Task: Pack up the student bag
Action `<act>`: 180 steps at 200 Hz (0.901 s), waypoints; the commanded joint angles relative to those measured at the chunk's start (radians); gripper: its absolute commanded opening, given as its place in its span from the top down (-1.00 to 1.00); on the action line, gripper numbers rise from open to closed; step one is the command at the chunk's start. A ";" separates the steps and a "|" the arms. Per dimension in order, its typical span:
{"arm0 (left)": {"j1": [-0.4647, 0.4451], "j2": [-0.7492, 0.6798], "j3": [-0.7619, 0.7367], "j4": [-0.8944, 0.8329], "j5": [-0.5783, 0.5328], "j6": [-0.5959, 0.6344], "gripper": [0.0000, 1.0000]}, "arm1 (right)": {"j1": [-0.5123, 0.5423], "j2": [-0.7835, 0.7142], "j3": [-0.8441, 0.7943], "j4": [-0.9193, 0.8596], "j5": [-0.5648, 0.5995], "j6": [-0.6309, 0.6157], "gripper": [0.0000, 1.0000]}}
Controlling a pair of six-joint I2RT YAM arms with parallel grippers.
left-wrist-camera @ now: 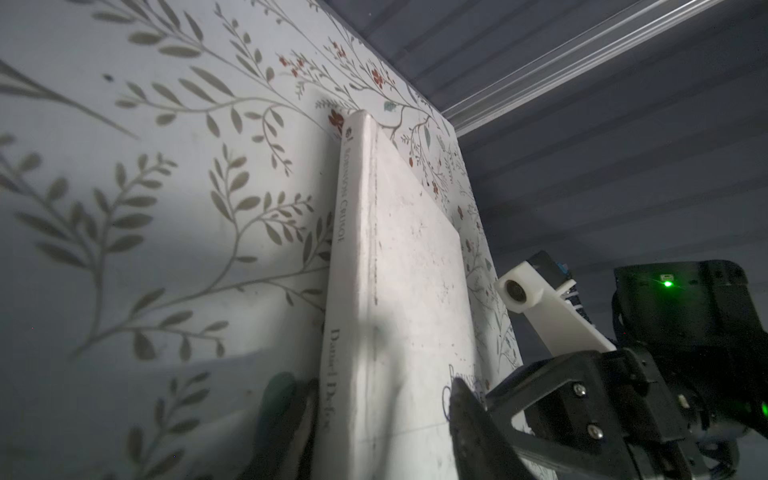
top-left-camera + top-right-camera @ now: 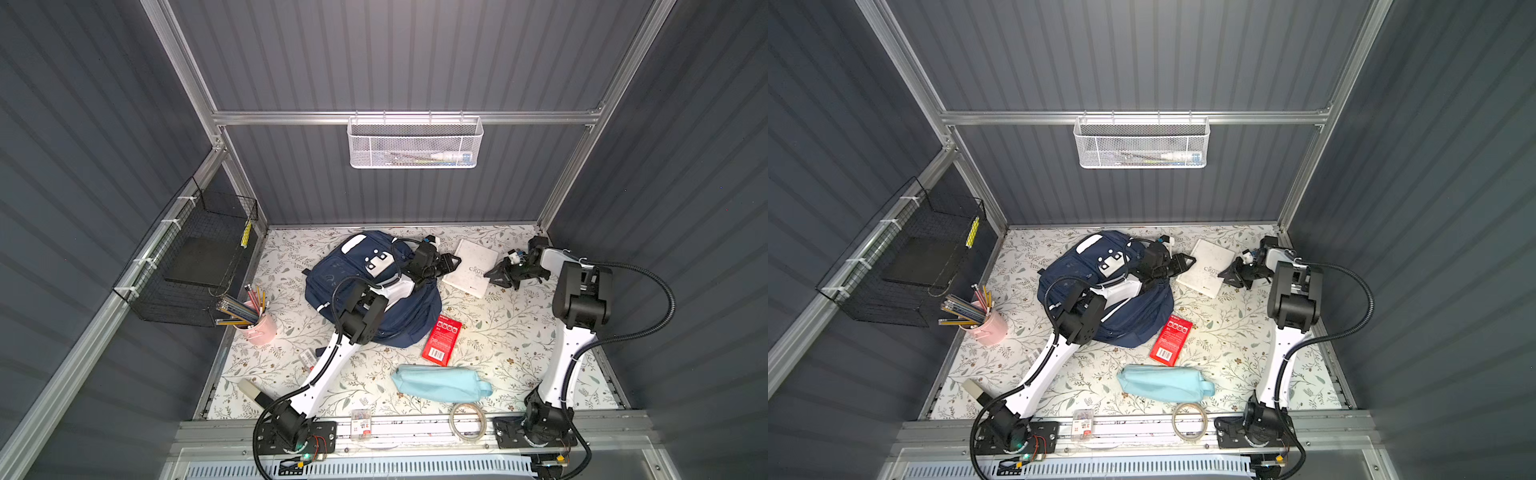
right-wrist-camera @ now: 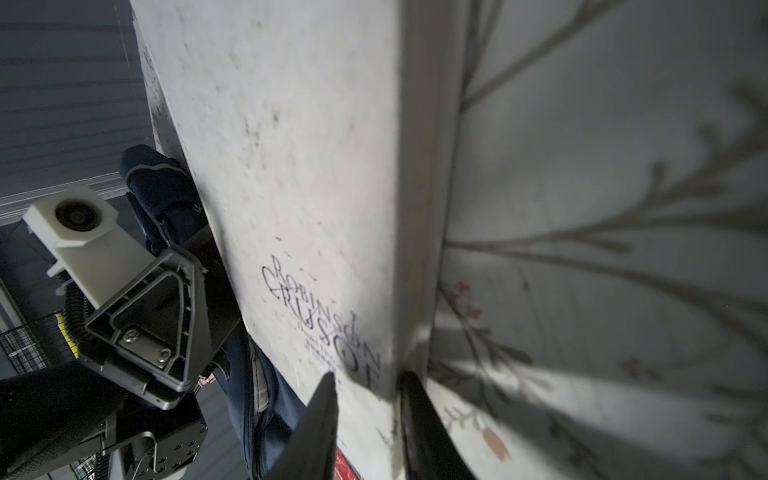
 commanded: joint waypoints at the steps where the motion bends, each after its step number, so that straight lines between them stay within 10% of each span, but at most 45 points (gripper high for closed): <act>1: -0.082 -0.066 -0.115 -0.034 0.120 -0.001 0.21 | 0.018 -0.114 -0.130 0.101 -0.065 0.031 0.45; 36: -0.098 -0.197 -0.236 -0.009 0.099 0.038 1.00 | -0.032 -0.256 -0.357 0.244 -0.031 0.093 0.42; 104: -0.136 -0.246 -0.195 -0.088 0.162 0.090 1.00 | -0.045 -0.395 -0.478 0.364 -0.069 0.131 0.29; 150: -0.120 -0.448 -0.373 0.096 0.120 0.028 1.00 | -0.114 -0.589 -0.647 0.516 -0.023 0.233 -0.53; 180: -0.108 -0.587 -0.509 0.224 0.065 -0.041 1.00 | -0.128 -0.704 -0.812 0.731 -0.074 0.335 -0.68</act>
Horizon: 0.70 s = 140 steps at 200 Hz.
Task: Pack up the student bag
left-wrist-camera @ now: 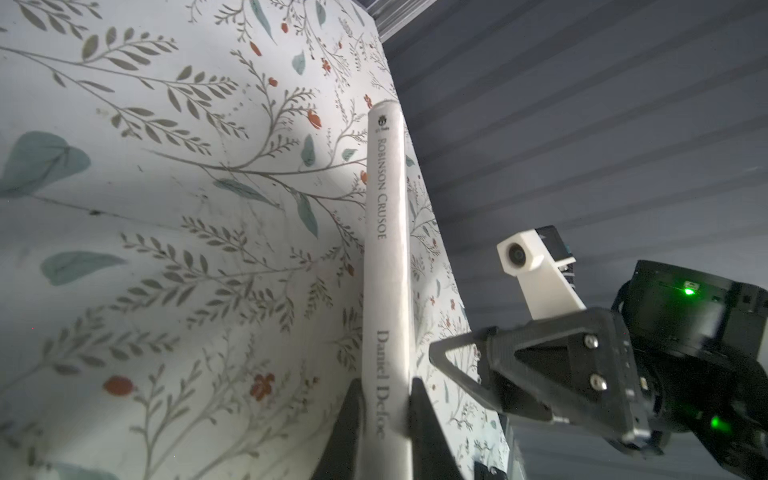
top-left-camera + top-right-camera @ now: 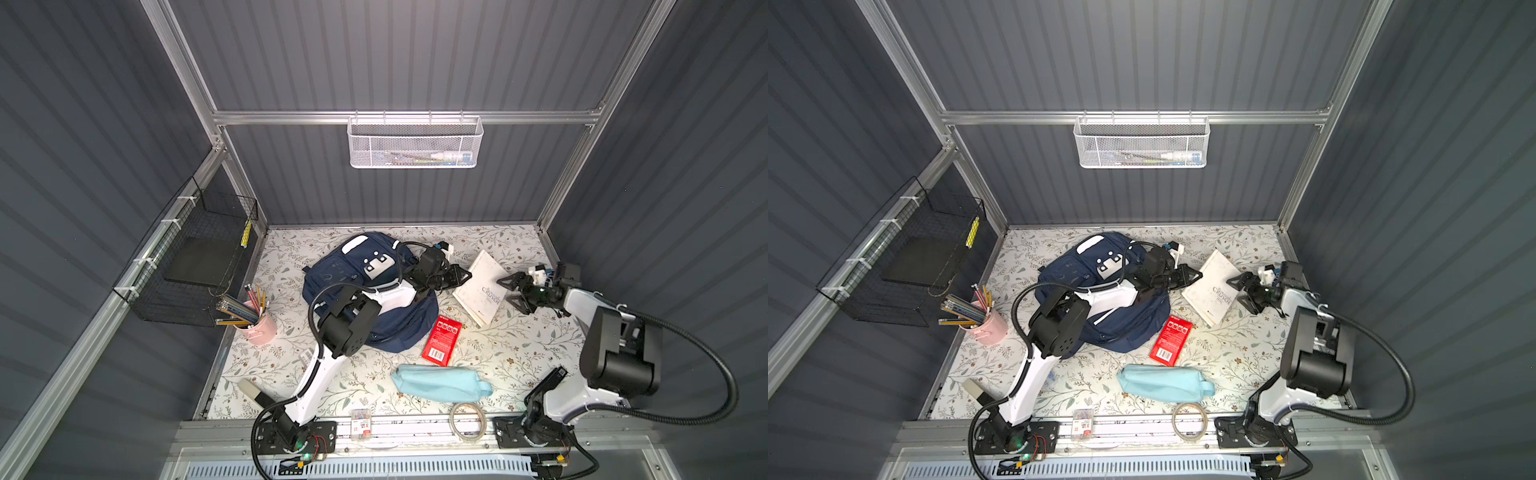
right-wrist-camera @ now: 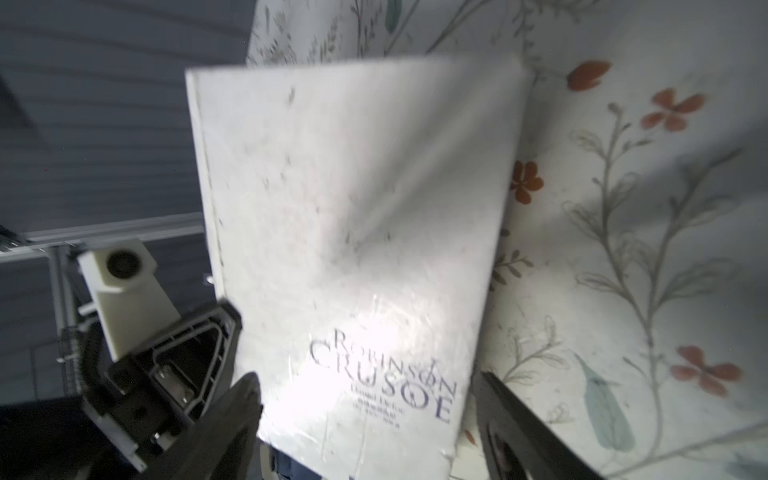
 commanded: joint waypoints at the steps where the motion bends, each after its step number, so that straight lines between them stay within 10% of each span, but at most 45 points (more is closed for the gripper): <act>1: -0.003 -0.158 -0.060 0.216 0.008 -0.064 1.00 | -0.006 -0.068 -0.115 0.256 -0.080 0.115 -0.69; 85: -0.026 -0.269 -0.327 0.530 -0.041 -0.252 1.00 | 0.082 -0.123 -0.338 0.915 -0.200 0.474 -0.53; 115: -0.026 -0.271 -0.374 0.502 -0.096 -0.211 1.00 | 0.091 -0.132 -0.338 0.907 -0.221 0.467 0.50; 140: -0.025 -0.254 -0.358 0.453 -0.072 -0.196 1.00 | 0.090 -0.133 -0.353 0.921 -0.227 0.467 0.84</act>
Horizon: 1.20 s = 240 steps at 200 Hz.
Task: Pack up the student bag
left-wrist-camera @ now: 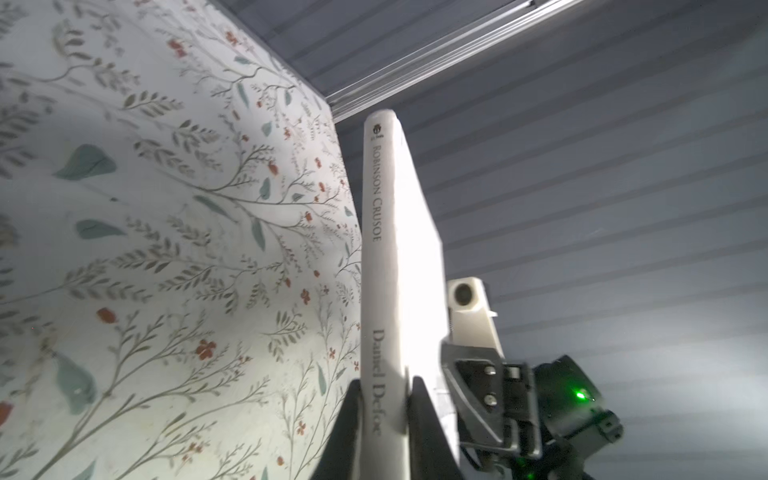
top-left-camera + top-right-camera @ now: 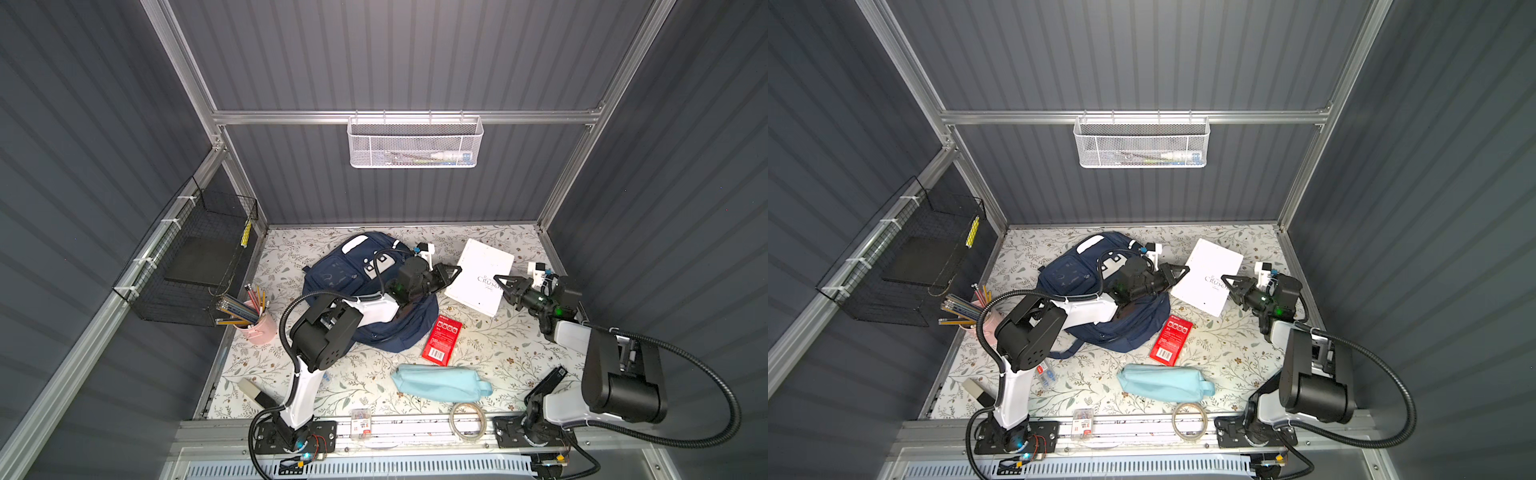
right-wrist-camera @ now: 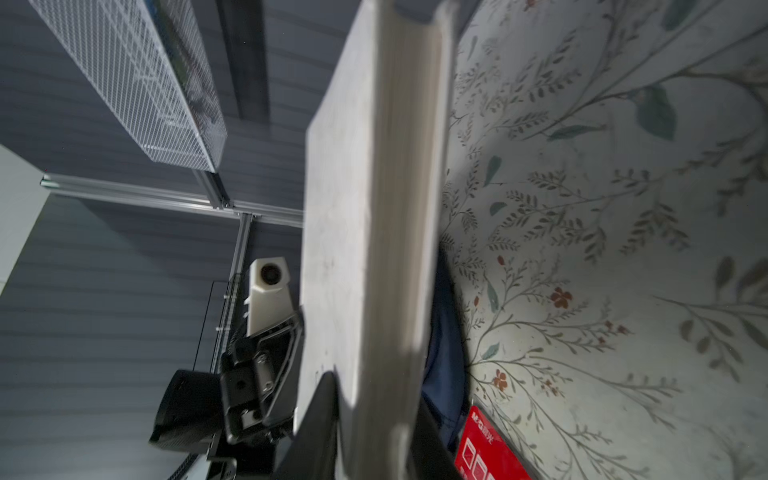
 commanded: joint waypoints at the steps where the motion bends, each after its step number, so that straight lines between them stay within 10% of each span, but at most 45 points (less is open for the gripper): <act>1: -0.030 -0.035 0.033 0.056 0.036 0.038 1.00 | 0.016 -0.006 -0.014 0.050 -0.024 -0.022 0.85; 33: -0.030 -0.053 0.016 -0.051 0.014 0.088 0.35 | 0.017 -0.014 -0.013 0.087 -0.030 0.011 0.99; 60: -0.028 -0.128 0.003 -0.207 -0.038 0.222 -0.99 | 0.016 -0.053 -0.012 0.060 -0.026 0.014 1.00; 93: -0.017 -0.322 0.079 -0.722 -0.322 0.597 -1.00 | 0.014 -0.194 0.007 -0.158 -0.012 -0.082 1.00; 124: 0.107 -0.450 0.002 -0.801 -0.285 0.636 -1.00 | 0.014 -0.354 0.023 -0.423 0.029 -0.220 1.00; 158: 0.089 -0.323 0.271 -1.310 -0.463 1.014 -0.71 | 0.011 -0.450 0.045 -0.590 0.037 -0.290 1.00; 240: -0.005 -0.270 0.107 -1.335 -0.517 1.158 -0.79 | 0.005 -0.474 0.071 -0.639 0.015 -0.288 1.00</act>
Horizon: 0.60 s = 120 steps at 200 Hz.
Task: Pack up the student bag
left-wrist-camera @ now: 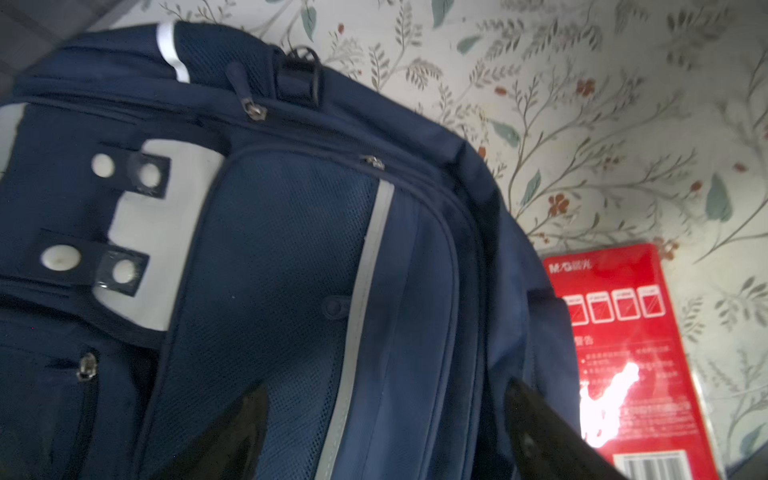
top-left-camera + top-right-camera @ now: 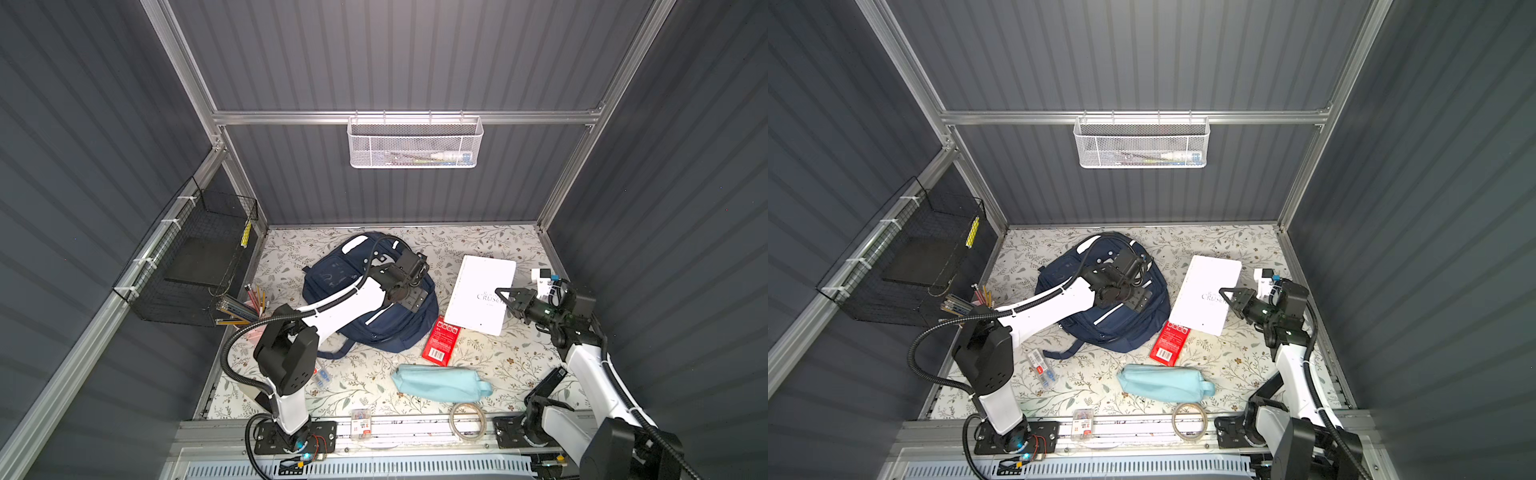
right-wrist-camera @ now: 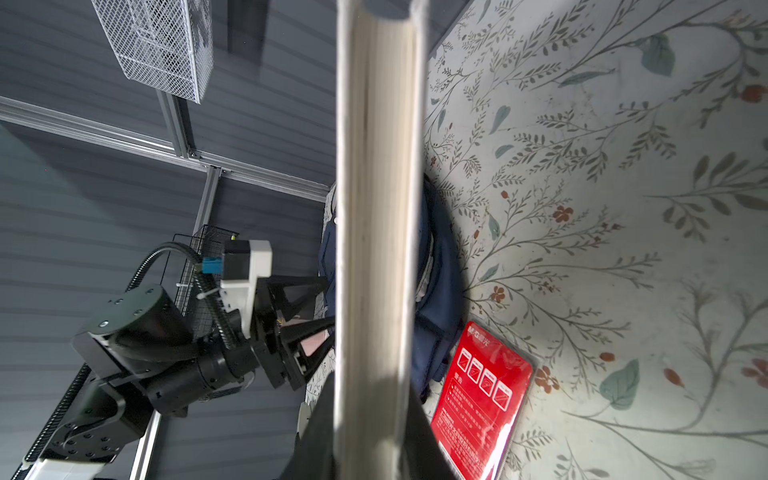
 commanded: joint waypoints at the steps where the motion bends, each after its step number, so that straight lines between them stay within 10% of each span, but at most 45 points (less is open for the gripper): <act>1: -0.010 -0.007 -0.061 -0.018 -0.020 0.066 -0.79 | -0.002 -0.015 0.053 0.031 -0.041 -0.011 1.00; 66: -0.014 0.084 -0.087 0.038 -0.075 0.055 -0.70 | -0.002 -0.018 0.039 -0.010 -0.029 -0.045 1.00; 78: -0.012 0.091 -0.078 0.040 -0.078 0.051 -0.24 | -0.002 -0.019 0.032 -0.011 -0.024 -0.048 1.00; 89: -0.013 0.085 -0.062 0.028 -0.060 0.055 0.97 | 0.000 -0.022 0.023 -0.011 -0.018 -0.044 1.00; 120: 0.012 -0.035 0.045 -0.024 -0.015 0.049 1.00 | 0.026 -0.061 -0.018 0.029 0.006 0.031 1.00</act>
